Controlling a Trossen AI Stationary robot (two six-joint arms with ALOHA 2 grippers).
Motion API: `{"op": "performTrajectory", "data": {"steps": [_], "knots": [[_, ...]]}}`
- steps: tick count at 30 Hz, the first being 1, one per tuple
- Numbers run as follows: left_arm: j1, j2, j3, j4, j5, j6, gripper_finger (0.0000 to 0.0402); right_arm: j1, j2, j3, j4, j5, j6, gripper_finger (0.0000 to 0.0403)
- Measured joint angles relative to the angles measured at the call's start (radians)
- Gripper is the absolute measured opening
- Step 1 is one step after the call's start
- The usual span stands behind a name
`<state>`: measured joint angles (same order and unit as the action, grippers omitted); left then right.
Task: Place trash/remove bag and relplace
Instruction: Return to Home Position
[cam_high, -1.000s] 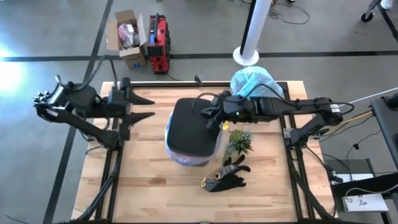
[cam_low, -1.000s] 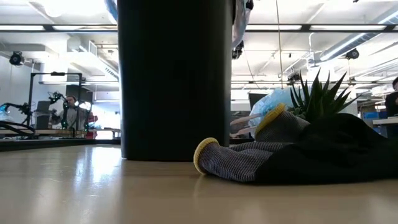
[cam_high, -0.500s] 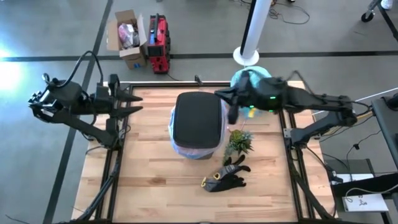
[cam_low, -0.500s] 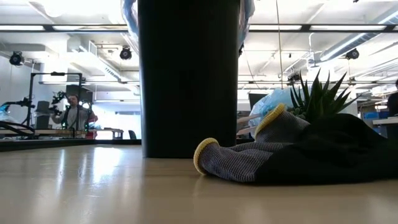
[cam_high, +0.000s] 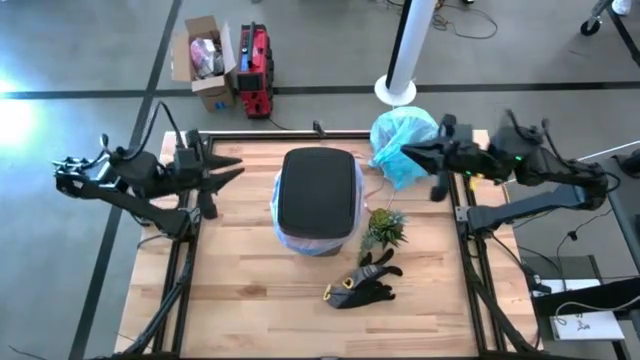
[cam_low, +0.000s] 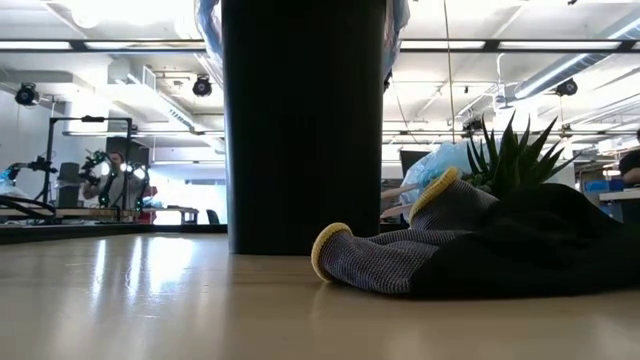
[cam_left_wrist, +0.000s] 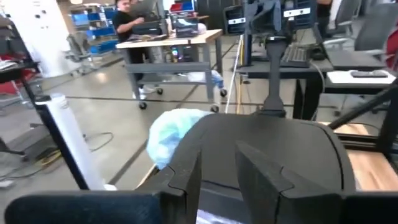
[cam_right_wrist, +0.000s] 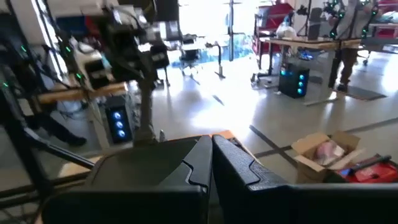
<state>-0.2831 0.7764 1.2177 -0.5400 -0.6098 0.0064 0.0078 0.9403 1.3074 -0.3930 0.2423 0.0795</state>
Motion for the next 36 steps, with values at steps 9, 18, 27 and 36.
{"op": "performTrajectory", "data": {"steps": [9,18,27,36], "knots": [[-0.001,-0.102,-0.238,0.127,-0.026,-0.083,0.0054,0.0,-0.331,-0.34,0.069,0.023,0.211,0.0],[0.0,-0.127,-0.387,0.137,-0.659,-0.234,0.0042,0.0,-0.554,-0.465,-0.052,0.185,0.296,0.0],[0.001,-0.104,-0.532,0.259,-0.425,-0.347,0.0043,0.001,-0.598,-0.474,-0.03,-0.023,0.032,0.0],[0.002,-0.1,-0.649,0.889,0.092,-0.128,0.0048,0.001,-0.587,-0.474,0.006,-0.04,-0.085,0.0]]}}
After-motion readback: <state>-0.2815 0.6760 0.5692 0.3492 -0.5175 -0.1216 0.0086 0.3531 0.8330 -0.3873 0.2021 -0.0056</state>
